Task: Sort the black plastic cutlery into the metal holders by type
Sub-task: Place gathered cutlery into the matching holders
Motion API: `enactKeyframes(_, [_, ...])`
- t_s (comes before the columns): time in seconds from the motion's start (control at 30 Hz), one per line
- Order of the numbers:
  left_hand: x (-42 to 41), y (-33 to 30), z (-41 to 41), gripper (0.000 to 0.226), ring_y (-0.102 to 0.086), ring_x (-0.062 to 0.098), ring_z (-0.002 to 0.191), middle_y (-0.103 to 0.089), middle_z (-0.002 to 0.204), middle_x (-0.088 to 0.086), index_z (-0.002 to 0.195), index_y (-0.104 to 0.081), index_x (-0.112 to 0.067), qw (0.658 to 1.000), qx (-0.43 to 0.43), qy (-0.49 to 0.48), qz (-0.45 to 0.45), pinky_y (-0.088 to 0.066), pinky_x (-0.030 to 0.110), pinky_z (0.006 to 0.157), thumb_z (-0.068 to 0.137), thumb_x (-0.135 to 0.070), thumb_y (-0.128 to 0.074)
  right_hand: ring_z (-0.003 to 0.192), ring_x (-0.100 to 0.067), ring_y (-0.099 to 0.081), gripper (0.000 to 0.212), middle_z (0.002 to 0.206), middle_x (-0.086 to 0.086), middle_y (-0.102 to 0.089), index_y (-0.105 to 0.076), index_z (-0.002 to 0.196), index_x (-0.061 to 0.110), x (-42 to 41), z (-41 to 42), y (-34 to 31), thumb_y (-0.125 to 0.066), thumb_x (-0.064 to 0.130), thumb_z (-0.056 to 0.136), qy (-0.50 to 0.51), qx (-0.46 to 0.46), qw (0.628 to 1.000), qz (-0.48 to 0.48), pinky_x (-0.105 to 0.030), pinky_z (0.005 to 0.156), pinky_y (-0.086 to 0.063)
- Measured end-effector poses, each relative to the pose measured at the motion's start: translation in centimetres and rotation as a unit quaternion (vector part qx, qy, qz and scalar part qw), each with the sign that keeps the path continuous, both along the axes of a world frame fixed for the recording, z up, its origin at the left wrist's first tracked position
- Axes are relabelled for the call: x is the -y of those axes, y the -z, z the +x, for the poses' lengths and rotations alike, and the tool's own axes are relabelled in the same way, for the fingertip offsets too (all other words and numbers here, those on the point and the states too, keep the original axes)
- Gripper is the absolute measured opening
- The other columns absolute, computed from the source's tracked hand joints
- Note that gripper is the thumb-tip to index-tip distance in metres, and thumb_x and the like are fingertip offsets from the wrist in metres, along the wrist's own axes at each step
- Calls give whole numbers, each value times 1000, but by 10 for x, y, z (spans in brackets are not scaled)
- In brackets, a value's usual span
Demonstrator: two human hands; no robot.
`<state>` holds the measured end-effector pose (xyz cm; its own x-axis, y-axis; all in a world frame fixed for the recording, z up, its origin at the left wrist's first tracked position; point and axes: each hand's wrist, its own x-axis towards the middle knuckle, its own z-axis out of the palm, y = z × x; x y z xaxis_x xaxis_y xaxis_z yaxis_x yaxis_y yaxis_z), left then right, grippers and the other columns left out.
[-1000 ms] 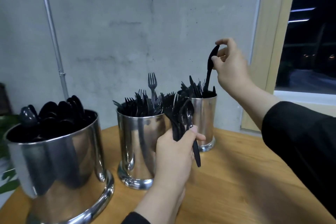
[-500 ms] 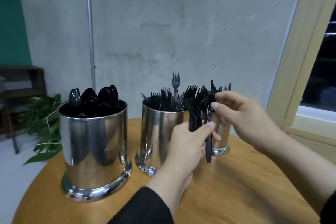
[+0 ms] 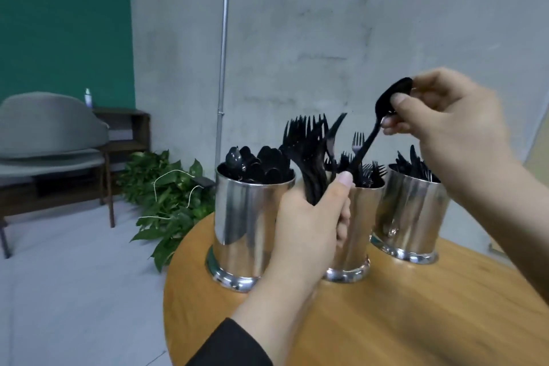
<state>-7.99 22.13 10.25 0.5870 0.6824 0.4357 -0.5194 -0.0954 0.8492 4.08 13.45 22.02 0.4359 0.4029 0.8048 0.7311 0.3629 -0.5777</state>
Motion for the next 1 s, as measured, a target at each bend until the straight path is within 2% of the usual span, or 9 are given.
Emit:
enactKeyframes(0.13, [-34,1,-46,26,-29,13,42,-39,57,-2,86,-59,-8,998,36,-9,-57,-24,23,40,98,-30,-65,67,-22,-71,15,78,-6,-73,-69,88,13,-47,-32,2,-61,3,97,-31,3,999,-12,-36,73,-62])
enactKeyframes(0.2, [-51,5,-63,26,-27,12,42,-36,57,-2,76,-60,-15,997,32,-7,-67,-20,22,39,97,-30,-66,65,-18,-71,14,79,-6,-70,-67,93,12,-66,-47,2,-60,0,97,-39,1,999,-13,-37,74,-63])
enactKeyframes(0.3, [-70,12,-83,29,-26,11,41,-35,57,-2,72,-59,-17,996,23,-11,-86,-18,22,38,97,-28,-66,63,-15,-71,21,83,-11,-66,-63,107,17,-87,-64,1,-58,-1,97,-15,36,999,-18,-40,75,-62])
enactKeyframes(0.43, [-86,20,-100,26,-25,11,43,-34,59,-1,79,-54,-14,994,1,-4,-106,-16,23,39,97,-27,-67,70,-19,-73,23,79,-3,-71,-64,96,33,-113,-72,5,-59,10,95,26,94,995,-10,-50,76,-59])
enactKeyframes(0.5, [-91,23,-106,24,-26,12,42,-36,58,-1,81,-55,-13,994,-10,-8,-107,-18,21,39,96,-26,-67,72,-23,-71,18,75,-3,-69,-67,95,33,-126,-73,9,-60,16,94,57,133,989,-14,-50,75,-57])
enactKeyframes(0.67, [-103,25,-117,23,-27,11,42,-36,57,-1,86,-52,-12,992,-7,-15,-122,-19,21,38,97,-26,-67,67,-11,-50,13,72,4,-60,-72,103,13,-144,-69,27,-64,10,93,130,275,952,-45,-34,69,-46])
enactKeyframes(0.83, [-106,24,-119,24,-28,11,42,-37,57,0,79,-57,-13,992,-5,0,-128,-19,20,37,98,-25,-66,74,-14,-59,16,88,-2,-72,-73,106,12,-140,-63,15,-62,11,95,171,304,937,-5,-27,72,-47])
enactKeyframes(0.93, [-106,23,-118,24,-28,11,42,-38,57,0,80,-58,-12,992,-9,11,-124,-19,20,37,97,-26,-66,77,-4,-52,18,92,-2,-73,-73,108,9,-134,-61,7,-60,7,95,183,341,922,-6,-13,73,-40])
enactKeyframes(1.0, [-105,23,-117,24,-29,10,41,-39,57,0,81,-58,-11,992,-15,18,-125,-21,20,37,96,-27,-67,77,-3,-51,18,92,-4,-74,-74,106,7,-133,-59,10,-61,5,94,175,368,913,-18,-12,73,-39])
